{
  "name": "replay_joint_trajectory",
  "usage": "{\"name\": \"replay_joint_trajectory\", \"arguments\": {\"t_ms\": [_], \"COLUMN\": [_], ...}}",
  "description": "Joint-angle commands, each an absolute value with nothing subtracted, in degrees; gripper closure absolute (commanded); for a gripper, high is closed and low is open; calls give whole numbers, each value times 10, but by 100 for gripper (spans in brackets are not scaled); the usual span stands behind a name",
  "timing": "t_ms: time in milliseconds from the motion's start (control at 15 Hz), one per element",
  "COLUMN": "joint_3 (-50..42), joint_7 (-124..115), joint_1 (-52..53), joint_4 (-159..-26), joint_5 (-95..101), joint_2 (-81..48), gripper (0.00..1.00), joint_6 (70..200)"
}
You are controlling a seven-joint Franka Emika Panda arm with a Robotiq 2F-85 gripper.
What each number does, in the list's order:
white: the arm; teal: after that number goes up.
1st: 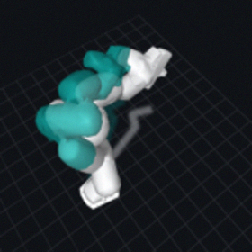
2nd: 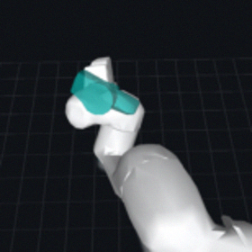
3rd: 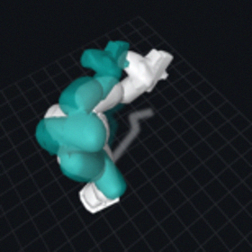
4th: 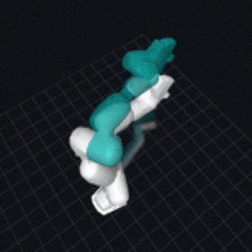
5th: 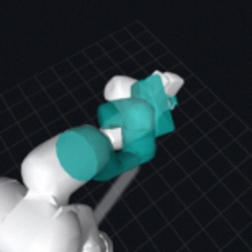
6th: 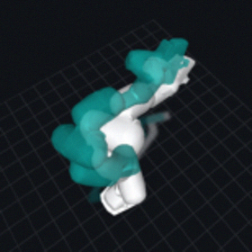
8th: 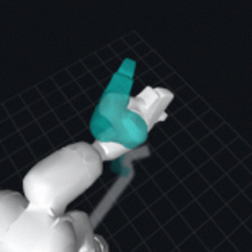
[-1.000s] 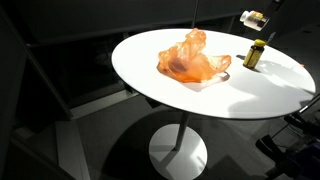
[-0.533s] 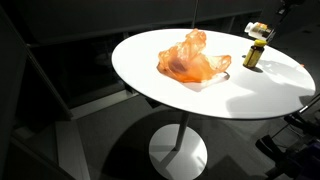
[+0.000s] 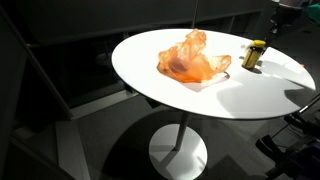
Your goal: Remove the white bottle from the plastic bag
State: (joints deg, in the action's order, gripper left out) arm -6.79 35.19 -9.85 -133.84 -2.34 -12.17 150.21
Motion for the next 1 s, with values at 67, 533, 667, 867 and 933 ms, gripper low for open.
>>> {"name": "replay_joint_trajectory", "arguments": {"t_ms": [67, 533, 667, 867, 933], "joint_3": [-52, -42, -46, -52, -53], "joint_7": [367, 348, 334, 319, 314], "joint_1": [-117, -116, -110, -102, -100], "joint_4": [-1323, -1308, -1296, -1276, -1269], "joint_5": [-20, -49, -57, -66, -69], "joint_2": [-140, -86, -61, -30, -22], "gripper": [22, 0, 0, 0, 0], "joint_6": [1482, 1395, 1347, 1272, 1249]}}
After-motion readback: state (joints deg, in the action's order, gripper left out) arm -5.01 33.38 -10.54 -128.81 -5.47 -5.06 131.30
